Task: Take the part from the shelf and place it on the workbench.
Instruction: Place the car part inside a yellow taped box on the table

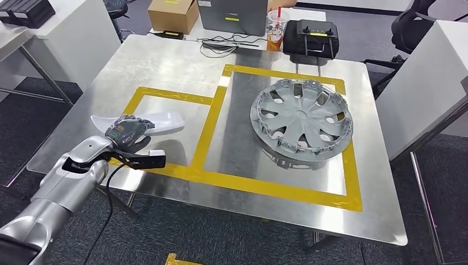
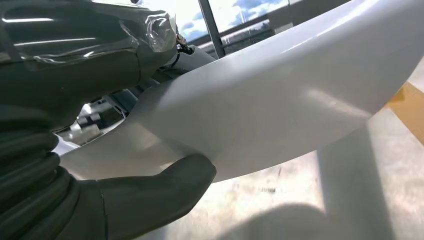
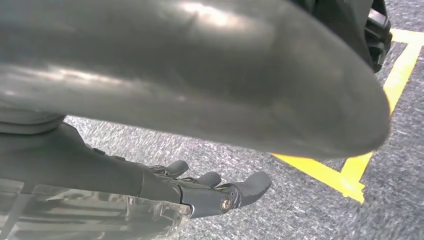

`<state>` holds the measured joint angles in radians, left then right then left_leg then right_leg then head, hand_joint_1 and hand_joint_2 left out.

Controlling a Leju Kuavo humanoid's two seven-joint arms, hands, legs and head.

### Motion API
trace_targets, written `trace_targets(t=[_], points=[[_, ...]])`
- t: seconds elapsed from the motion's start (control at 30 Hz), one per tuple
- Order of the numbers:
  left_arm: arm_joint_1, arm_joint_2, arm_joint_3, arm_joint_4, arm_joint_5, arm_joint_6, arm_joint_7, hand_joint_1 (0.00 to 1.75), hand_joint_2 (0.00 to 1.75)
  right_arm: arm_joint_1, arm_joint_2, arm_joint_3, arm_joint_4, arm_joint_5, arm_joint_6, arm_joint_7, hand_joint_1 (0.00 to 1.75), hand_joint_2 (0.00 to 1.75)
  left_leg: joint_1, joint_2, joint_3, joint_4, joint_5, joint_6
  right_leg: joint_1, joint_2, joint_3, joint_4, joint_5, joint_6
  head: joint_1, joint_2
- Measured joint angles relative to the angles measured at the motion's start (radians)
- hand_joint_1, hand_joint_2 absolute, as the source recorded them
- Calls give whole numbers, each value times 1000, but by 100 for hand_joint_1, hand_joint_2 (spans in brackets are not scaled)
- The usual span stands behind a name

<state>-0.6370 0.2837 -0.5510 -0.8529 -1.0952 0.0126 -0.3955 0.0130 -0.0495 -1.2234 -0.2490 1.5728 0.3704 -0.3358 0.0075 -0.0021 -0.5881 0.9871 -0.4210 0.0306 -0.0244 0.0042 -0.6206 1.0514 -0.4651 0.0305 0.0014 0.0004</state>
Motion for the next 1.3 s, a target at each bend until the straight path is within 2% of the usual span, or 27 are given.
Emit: trace_targets(t=[0.07, 0.1, 0.13, 0.17, 0.2, 0.23, 0.3, 0.33, 0.43, 0.5, 0.57, 0.6, 0.63, 0.67, 0.7, 0.77, 0.83, 0.9, 0.97, 1.0, 1.03, 1.1, 1.13, 1.17, 1.2, 1.27, 1.3], points=[[4, -6, -4, 36, 11, 10, -21, 0, 175, -2, -2, 0, 3, 0, -7, 0, 0, 0, -2, 0, 0, -3, 1, 9, 0, 0, -66, 134, -56, -8, 1, 0], [8, -9, -6, 52, 16, 19, -30, 0, 175, -2, -2, 0, 5, 0, -10, 1, 0, 0, -5, 0, -1, -2, 1, 10, 1, 0, -100, 203, -79, -9, 1, 0], [15, -12, -8, 66, 21, 31, -38, 0, 175, -2, -3, 0, 7, 0, -12, 1, 0, 0, -7, -1, -1, -2, 1, 11, 1, 0, -122, 244, -89, -7, 1, 0], [22, -15, -10, 76, 27, 46, -44, 0, 175, -2, -4, 0, 9, 0, -14, 2, 0, 0, -8, -2, -1, -2, 1, 11, 1, 0, -124, 244, -82, -1, 1, 0], [29, -18, -13, 84, 32, 63, -48, 0, 175, -3, -4, 0, 11, 0, -16, 3, 0, 0, -9, -3, -1, -1, 1, 11, 1, -1, -104, 200, -61, 5, 1, 0], [36, -22, -14, 89, 37, 82, -49, 0, 175, -3, -5, 0, 12, 0, -19, 4, 0, 0, -9, -4, 0, 0, 0, 9, 1, -1, -67, 124, -32, 10, 1, 0], [49, -29, -15, 92, 45, 116, -43, 0, 175, -5, -8, 0, 14, 0, -25, 4, 0, 0, -14, -6, -3, 7, -5, 3, 4, 0, 2, -12, 14, 6, 0, 0], [57, -32, -14, 90, 47, 131, -38, 0, 175, -5, -9, 0, 15, 0, -26, 4, 0, 0, -16, -7, -4, 9, -7, -1, 6, 0, 19, -45, 25, 0, -1, 0], [89, -37, 4, 65, 54, 175, -21, 0, 175, -5, -9, 0, 18, 0, -27, 5, 0, 0, -14, -6, -6, 14, -13, -14, 6, 1, 26, -55, 31, -18, -2, 0], [115, -42, 32, 28, 74, 203, -14, 0, 87, -5, -8, 0, 20, -1, -27, 4, 0, 0, -9, -5, -26, 61, -45, -27, 1, 1, 31, -58, 31, -27, -5, 0], [147, -54, 76, -22, 133, 212, -20, 0, 0, -5, -7, 0, 23, -3, -27, 4, 0, 0, -3, -3, -80, 182, -109, -39, -1, 1, 34, -59, 30, -34, -9, 0], [168, -64, 105, -52, 177, 206, -27, 0, 0, -5, -5, 0, 23, -5, -27, 4, 0, 0, 1, -3, -112, 249, -137, -43, -1, 1, 34, -59, 30, -35, -9, 0], [189, -78, 139, -85, 229, 191, -37, 0, 0, -4, -3, 0, 24, -7, -27, 4, 0, 0, 4, -3, -135, 293, -148, -46, -1, 1, 34, -58, 29, -35, -9, 0], [209, -93, 176, -120, 284, 171, -48, 0, 0, -3, 0, -1, 24, -10, -27, 4, 0, 0, 7, -3, -140, 301, -142, -47, -1, 1, 34, -58, 29, -35, -9, 0], [227, -110, 214, -159, 341, 147, -59, 0, 0, -3, 2, -1, 24, -12, -27, 4, 0, 0, 9, -2, -125, 267, -117, -47, -1, 2, 35, -58, 28, -34, -9, 0], [254, -142, 289, -241, 461, 97, -82, 0, 0, -2, 8, -2, 24, -14, -26, 4, 0, 0, 11, 0, -53, 126, -54, -44, 0, 3, 39, -58, 27, -30, -9, 0], [270, -171, 357, -319, 549, 57, -91, 0, 0, -2, 12, -4, 24, -14, -25, 4, 0, 0, 6, 1, -3, 31, -27, -35, 4, 4, 39, -58, 25, -22, -8, 0], [283, -192, 408, -380, 583, 36, -93, 0, 0, 1, 14, -5, 24, -14, -25, 4, 0, 0, -1, -1, 2, 18, -27, -23, 4, 4, 38, -60, 26, -8, -8, 0], [296, -210, 444, -426, 619, 19, -103, 0, 0, 2, 15, -6, 24, -15, -25, 4, 0, 0, 0, -1, 8, 9, -20, -7, 1, 3, 32, -51, 20, 1, -8, 0], [300, -220, 461, -450, 662, 3, -114, 0, 0, 3, 16, -7, 24, -15, -24, 4, 0, 0, 1, -1, 11, 4, -16, 1, 0, 2, 19, -25, 5, 1, -7, 0], [307, -231, 479, -477, 726, -22, -127, 0, 0, 2, 16, -8, 24, -16, -22, 4, 0, 0, 3, 0, 13, 0, -13, 7, 0, 2, -5, 26, -20, -2, -6, 0], [324, -253, 520, -544, 876, -87, -146, 0, 0, 3, 16, -13, 24, -17, -15, 4, 0, 0, -2, 0, 12, -1, -12, 12, 0, 1, -73, 172, -80, -9, -4, 0], [335, -261, 541, -581, 939, -117, -150, 0, 0, 4, 16, -15, 24, -17, -13, 4, 0, 0, -3, 0, 12, -1, -13, 13, 0, 1, -100, 229, -99, -8, -4, 0], [344, -267, 558, -614, 982, -139, -151, 0, 0, 5, 16, -17, 23, -16, -10, 4, 0, 0, -5, 0, 12, 0, -13, 13, 0, 1, -110, 250, -101, -3, -4, 0], [351, -272, 574, -644, 1009, -154, -151, 0, 0, 5, 17, -19, 23, -16, -9, 4, 0, 0, -6, -1, 13, 0, -13, 13, 0, 1, -98, 226, -87, 3, -4, 0], [361, -280, 599, -692, 1040, -169, -155, 0, 0, 5, 18, -23, 23, -16, -9, 4, 0, 0, -6, -4, 14, 2, -15, 11, 0, 1, -25, 80, -33, 14, -4, 0], [366, -283, 610, -713, 1056, -177, -161, 0, 0, 4, 18, -24, 22, -16, -9, 4, 0, 0, -8, -6, 12, 6, -17, 7, 2, 1, 11, 11, -10, 12, -4, 0]])
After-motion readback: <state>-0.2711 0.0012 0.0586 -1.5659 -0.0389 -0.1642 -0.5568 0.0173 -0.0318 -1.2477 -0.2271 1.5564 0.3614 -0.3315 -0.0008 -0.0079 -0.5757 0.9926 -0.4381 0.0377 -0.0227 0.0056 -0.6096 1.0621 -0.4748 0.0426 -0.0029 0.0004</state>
